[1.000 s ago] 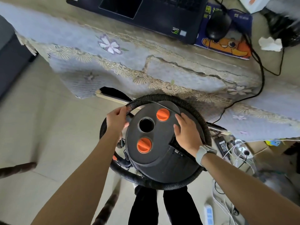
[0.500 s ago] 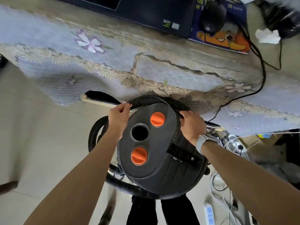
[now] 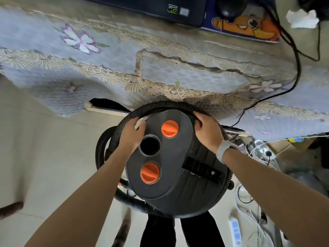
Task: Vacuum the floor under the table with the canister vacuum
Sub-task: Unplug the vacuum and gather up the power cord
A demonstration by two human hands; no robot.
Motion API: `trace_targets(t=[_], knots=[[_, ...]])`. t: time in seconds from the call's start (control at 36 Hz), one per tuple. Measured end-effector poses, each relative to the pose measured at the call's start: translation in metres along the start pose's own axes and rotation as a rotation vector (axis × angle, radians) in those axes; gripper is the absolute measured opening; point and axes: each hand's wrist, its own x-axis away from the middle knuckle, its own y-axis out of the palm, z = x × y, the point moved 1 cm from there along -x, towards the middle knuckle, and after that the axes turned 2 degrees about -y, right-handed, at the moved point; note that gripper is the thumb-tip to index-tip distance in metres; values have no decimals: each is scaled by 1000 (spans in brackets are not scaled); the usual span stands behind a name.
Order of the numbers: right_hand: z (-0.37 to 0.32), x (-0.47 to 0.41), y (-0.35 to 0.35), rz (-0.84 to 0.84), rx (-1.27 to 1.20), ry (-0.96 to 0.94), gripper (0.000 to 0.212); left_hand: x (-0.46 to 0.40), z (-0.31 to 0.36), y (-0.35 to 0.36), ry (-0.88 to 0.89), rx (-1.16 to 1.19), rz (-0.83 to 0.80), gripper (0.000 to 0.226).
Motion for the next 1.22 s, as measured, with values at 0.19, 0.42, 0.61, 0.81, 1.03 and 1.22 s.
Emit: trace_targets(t=[0.19,0.42,0.61,0.81,1.03,1.22], knots=[[-2,77,2,155,-70,-228,41,77,23,15,252,-134,231,60],[31,132,16,26,153,-364,53,144,7,68,322,-586,174,60],[35,117,24,80,231,-478,59,145,-7,78,365,-740,337,58],[21,118,38,122,182,-526,54,144,-27,64,356,-743,389,57],[-40,120,74,4,167,-574,54,149,-74,12,337,-752,557,50],[-118,111,120,13,259,-736,58,152,-121,-48,177,-710,676,47]])
